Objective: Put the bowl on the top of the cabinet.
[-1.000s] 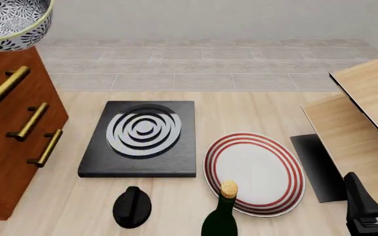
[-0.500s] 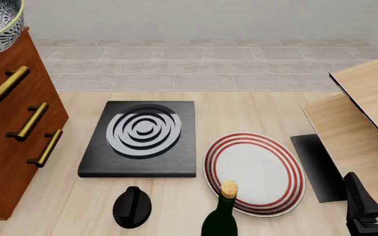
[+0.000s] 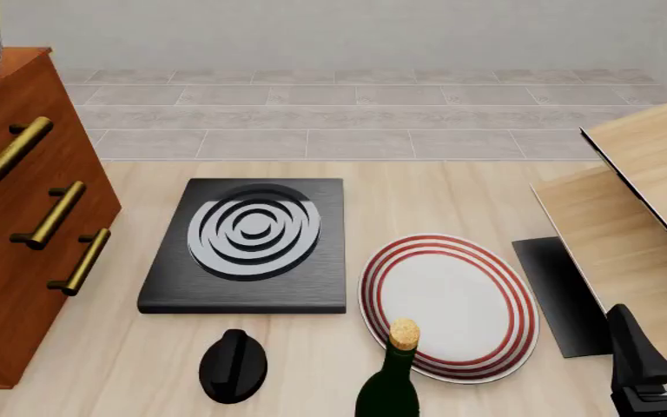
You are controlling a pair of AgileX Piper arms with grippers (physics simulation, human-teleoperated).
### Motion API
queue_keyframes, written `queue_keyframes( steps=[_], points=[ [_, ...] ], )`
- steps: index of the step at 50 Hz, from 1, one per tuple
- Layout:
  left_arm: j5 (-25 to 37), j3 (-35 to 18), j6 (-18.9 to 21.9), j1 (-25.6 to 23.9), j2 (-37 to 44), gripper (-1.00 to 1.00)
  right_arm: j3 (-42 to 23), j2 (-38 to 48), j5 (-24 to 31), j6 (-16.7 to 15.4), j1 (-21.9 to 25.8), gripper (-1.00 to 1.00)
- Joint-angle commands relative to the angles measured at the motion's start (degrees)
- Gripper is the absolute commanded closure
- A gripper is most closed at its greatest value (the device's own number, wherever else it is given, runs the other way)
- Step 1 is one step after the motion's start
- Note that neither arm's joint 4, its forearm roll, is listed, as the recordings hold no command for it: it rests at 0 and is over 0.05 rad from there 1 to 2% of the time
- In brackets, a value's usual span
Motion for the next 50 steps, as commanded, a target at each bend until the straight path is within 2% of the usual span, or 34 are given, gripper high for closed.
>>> queue_keyframes(
  steps=[1, 12, 23, 39, 50],
  points=[
    [-0.3, 0.8, -0.9, 2.1, -1.0, 1.00, -0.1, -0.2, 0.2, 0.0, 0.0, -1.00],
    [-0.6, 2.0, -2.1, 2.6, -2.0, 1.00, -0.1, -0.2, 0.2, 0.0, 0.0, -1.00],
    [-0.8, 1.1, -2.6, 4.2, -1.1, 1.00, -0.1, -0.2, 0.2, 0.0, 0.0, -1.00],
    [-2.5, -0.5, -2.0, 9.0, 3.1, 1.00, -0.1, -0.2, 0.2, 0.0, 0.0, -1.00],
    [-2.6, -0.5, -0.6, 10.0, 4.0, 1.00, -0.1, -0.2, 0.2, 0.0, 0.0, -1.00]
  ],
)
